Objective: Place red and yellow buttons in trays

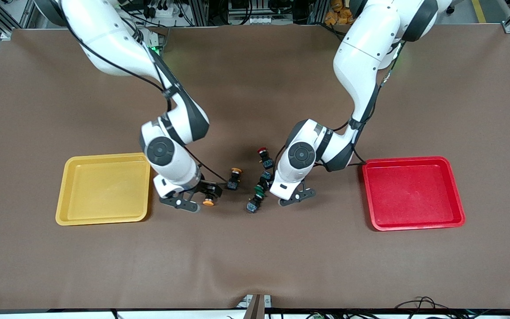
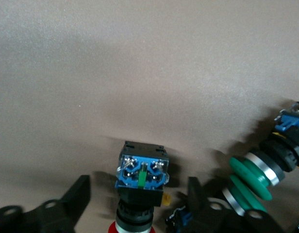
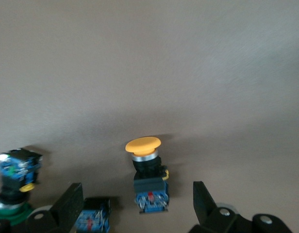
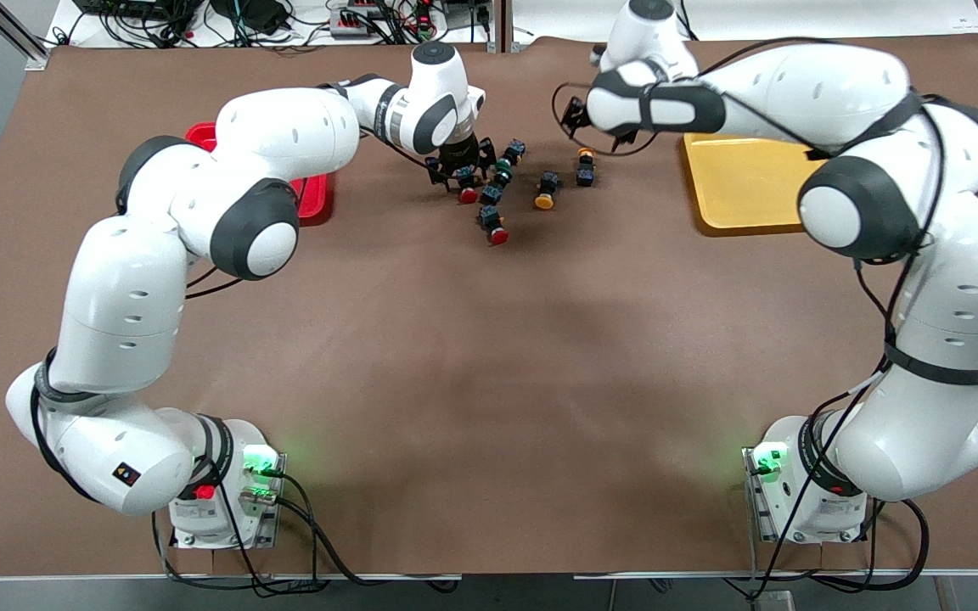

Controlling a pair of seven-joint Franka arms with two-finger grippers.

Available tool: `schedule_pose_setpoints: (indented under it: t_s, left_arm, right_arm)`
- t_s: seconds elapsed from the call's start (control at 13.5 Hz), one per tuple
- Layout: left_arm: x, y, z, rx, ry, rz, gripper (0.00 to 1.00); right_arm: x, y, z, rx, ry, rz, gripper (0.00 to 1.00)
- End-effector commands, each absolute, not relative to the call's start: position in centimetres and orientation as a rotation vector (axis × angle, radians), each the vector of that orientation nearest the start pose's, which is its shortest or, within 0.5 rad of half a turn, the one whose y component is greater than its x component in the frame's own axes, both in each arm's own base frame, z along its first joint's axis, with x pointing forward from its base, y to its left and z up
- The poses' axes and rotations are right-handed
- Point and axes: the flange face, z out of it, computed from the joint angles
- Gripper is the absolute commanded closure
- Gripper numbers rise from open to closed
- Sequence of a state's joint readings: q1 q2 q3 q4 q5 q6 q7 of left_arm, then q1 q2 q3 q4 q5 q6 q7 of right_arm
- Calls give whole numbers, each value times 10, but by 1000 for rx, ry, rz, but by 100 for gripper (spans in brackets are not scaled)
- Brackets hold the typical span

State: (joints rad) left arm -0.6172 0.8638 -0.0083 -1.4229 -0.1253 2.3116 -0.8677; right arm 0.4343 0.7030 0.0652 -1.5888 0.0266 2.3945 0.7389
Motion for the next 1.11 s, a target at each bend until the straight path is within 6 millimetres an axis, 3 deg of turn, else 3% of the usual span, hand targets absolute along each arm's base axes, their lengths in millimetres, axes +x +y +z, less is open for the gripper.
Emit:
schedule_pose_setpoints:
  t_s: [0.0,0.07,0.15,0.3,0.37,0.44,0.59,0.89,1.04]
  left_arm:
    - [596,-428,191,-3196,-551,55,83]
    - [597,-427,192,-3194,-553,53,95]
    - [597,-427,191,-3193,-551,53,100]
    - [597,-425,195,-3184,-554,61,100]
    - [599,-420,196,-3169,-561,67,100]
    - [605,-412,206,-3154,-563,51,100]
    - [610,-398,221,-3109,-539,42,100]
    - [627,-357,248,-3030,-552,72,100]
    - [637,-323,254,-2996,-513,120,100]
  right_arm:
    - [622,341,210,-3052,382,-112,0]
    - [621,342,203,-3058,371,-113,0]
    - [620,343,197,-3058,369,-112,0]
    - [614,352,181,-3054,345,-116,3]
    - [614,353,177,-3050,343,-123,22]
    - [610,360,176,-3049,324,-129,55]
    - [609,362,177,-3054,310,-136,100]
    - [612,361,186,-3049,345,-135,100]
    - [618,353,202,-3057,353,-125,100]
